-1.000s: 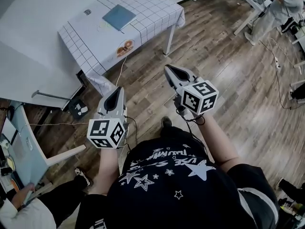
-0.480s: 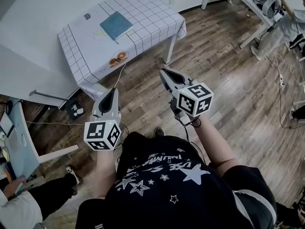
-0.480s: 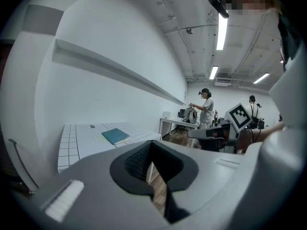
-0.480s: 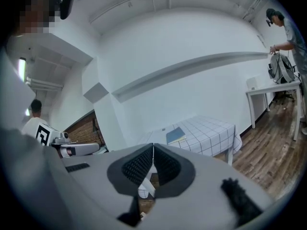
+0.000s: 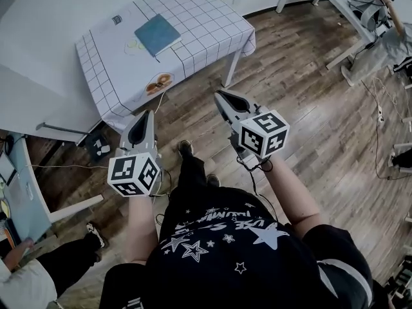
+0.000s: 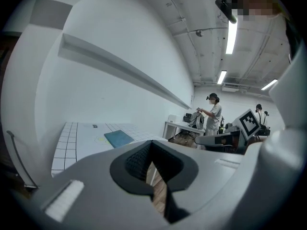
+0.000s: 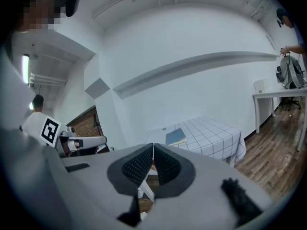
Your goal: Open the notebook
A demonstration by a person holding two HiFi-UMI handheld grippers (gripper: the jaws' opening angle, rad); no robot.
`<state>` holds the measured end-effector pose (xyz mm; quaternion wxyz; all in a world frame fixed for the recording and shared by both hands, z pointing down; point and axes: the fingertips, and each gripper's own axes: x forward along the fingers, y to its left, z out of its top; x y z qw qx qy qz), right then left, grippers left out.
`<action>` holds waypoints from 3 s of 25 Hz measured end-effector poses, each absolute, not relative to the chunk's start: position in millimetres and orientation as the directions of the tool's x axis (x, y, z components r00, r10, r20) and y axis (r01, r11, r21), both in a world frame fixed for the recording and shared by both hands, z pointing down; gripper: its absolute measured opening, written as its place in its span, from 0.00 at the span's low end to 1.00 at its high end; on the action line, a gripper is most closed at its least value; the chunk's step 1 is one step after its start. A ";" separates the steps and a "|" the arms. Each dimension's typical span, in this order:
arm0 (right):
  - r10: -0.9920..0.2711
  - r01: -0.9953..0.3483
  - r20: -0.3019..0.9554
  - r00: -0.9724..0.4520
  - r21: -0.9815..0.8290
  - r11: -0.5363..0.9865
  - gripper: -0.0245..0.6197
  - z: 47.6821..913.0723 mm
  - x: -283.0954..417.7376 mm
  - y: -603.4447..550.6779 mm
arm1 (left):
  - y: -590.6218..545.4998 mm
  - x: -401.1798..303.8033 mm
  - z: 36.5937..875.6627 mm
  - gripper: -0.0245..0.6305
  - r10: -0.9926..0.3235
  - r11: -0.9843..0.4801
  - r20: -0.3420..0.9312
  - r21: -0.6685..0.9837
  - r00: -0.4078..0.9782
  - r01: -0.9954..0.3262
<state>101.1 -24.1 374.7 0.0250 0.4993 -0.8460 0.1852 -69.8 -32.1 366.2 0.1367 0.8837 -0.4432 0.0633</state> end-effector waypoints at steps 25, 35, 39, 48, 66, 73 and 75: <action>-0.833 -0.876 0.298 -0.467 -0.287 0.388 0.06 394.6 84.7 -221.8 | -234.5 -89.3 398.1 0.05 -0.741 -0.570 0.259 0.246 0.620 -0.784; -0.866 -0.910 0.314 -0.388 -0.281 0.306 0.06 398.3 97.8 -271.9 | -288.9 -75.6 416.0 0.05 -0.684 -0.623 0.283 0.252 0.672 -0.741; -0.872 -0.913 0.315 -0.375 -0.289 0.289 0.06 401.5 114.4 -280.3 | -290.5 -52.7 421.6 0.05 -0.656 -0.650 0.302 0.240 0.692 -0.721; -0.817 -0.857 0.293 -0.496 -0.317 0.407 0.06 408.1 136.2 -332.0 | -316.6 -37.5 428.4 0.05 -0.754 -0.556 0.355 0.104 0.553 -0.825; -0.599 -0.671 0.305 -0.740 -0.387 0.632 0.06 439.7 187.9 -424.2 | -348.6 68.5 509.6 0.39 -0.781 -0.456 0.576 -0.260 0.242 -0.851; -0.536 -0.629 0.329 -0.777 -0.412 0.659 0.06 458.3 204.7 -428.4 | -360.9 86.6 538.7 0.48 -0.791 -0.430 0.608 -0.477 0.065 -0.766; -0.528 -0.624 0.333 -0.781 -0.423 0.657 0.06 463.8 209.6 -428.1 | -364.7 87.8 548.1 0.49 -0.786 -0.430 0.618 -0.533 0.012 -0.729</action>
